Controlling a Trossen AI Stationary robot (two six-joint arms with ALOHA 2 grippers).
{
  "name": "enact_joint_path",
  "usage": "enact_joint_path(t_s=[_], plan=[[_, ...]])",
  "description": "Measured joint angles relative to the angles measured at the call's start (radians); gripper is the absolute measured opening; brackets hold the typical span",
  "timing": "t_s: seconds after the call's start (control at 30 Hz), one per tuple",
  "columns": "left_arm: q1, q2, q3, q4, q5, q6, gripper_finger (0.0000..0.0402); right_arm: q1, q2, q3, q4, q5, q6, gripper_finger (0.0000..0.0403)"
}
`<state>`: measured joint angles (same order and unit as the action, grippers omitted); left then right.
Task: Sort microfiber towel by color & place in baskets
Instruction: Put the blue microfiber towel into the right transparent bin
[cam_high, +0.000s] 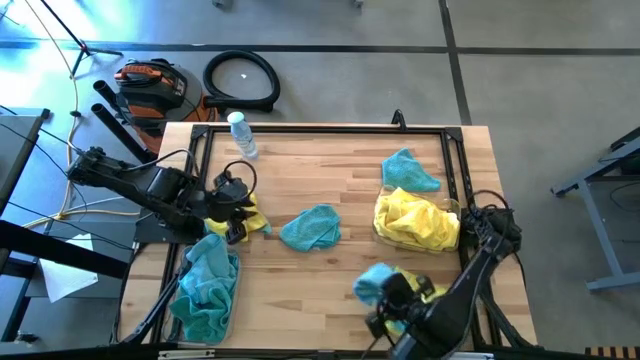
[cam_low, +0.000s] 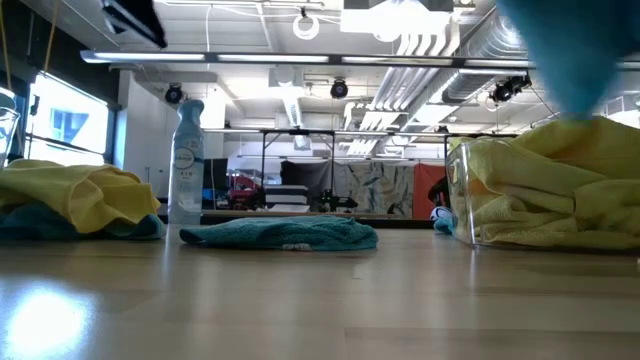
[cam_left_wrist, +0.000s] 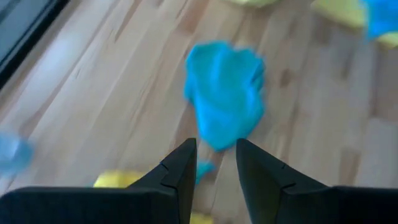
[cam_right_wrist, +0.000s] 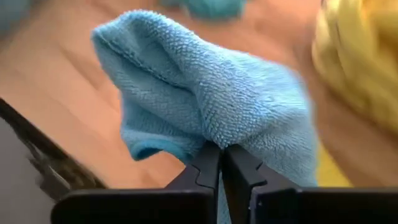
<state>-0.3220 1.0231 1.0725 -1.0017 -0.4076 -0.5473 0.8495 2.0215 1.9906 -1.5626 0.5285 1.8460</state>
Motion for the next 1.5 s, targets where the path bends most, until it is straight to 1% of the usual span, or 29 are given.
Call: enact_joint_path(t_s=[0.07, 0.17, 0.23, 0.33, 0.43, 0.53, 0.67, 0.77, 0.87, 0.97, 1.07, 1.17, 1.3, 1.37, 1.5], plan=[[-0.001, 0.000, 0.000, 0.082, 0.014, 0.053, 0.0108, -0.040, -0.001, 0.024, -0.003, 0.052, -0.074, 0.0002], [-0.002, 0.001, 0.000, 0.205, 0.052, 0.117, 0.0124, -0.113, -0.001, 0.042, 0.004, 0.078, -0.206, 0.0003], [-0.002, 0.007, 0.000, 0.285, 0.087, 0.153, 0.0140, -0.162, -0.001, 0.043, 0.026, 0.091, -0.296, 0.0003], [-0.002, 0.021, 0.000, 0.379, 0.128, 0.201, 0.0171, -0.231, 0.000, 0.043, 0.107, 0.120, -0.462, 0.0002], [-0.002, 0.047, 0.000, 0.474, 0.166, 0.273, 0.0202, -0.299, 0.000, 0.043, 0.226, 0.126, -0.630, 0.0002], [-0.013, 0.080, 0.000, 0.576, 0.178, 0.302, 0.0224, -0.358, 0.000, 0.043, 0.373, 0.122, -0.805, 0.0001], [-0.038, 0.132, 0.000, 0.661, 0.197, 0.333, 0.0235, -0.412, 0.000, 0.043, 0.584, 0.103, -1.020, 0.0001], [-0.055, 0.165, 0.000, 0.662, 0.202, 0.329, 0.0235, -0.433, 0.000, 0.043, 0.700, 0.103, -1.126, 0.0001], [-0.065, 0.189, 0.000, 0.659, 0.240, 0.316, 0.0235, -0.443, -0.004, 0.043, 0.739, 0.102, -1.155, 0.0000], [-0.073, 0.203, 0.002, 0.663, 0.252, 0.316, 0.0235, -0.443, -0.011, 0.042, 0.753, 0.079, -1.181, 0.0000], [-0.074, 0.207, 0.002, 0.661, 0.237, 0.317, 0.0235, -0.443, -0.019, 0.042, 0.780, 0.037, -1.215, 0.0000], [-0.072, 0.208, 0.002, 0.659, 0.218, 0.317, 0.0235, -0.441, -0.021, 0.042, 0.821, 0.044, -1.219, 0.0000], [-0.072, 0.208, 0.002, 0.645, 0.199, 0.379, 0.0235, -0.441, -0.021, 0.042, 0.899, 0.047, -1.244, 0.0000], [-0.071, 0.209, 0.001, 0.624, 0.193, 0.384, 0.0235, -0.441, -0.021, 0.043, 0.934, 0.053, -1.263, 0.0000], [-0.071, 0.211, 0.000, 0.609, 0.178, 0.384, 0.0232, -0.440, -0.024, 0.043, 0.933, 0.057, -1.271, 0.0000]])
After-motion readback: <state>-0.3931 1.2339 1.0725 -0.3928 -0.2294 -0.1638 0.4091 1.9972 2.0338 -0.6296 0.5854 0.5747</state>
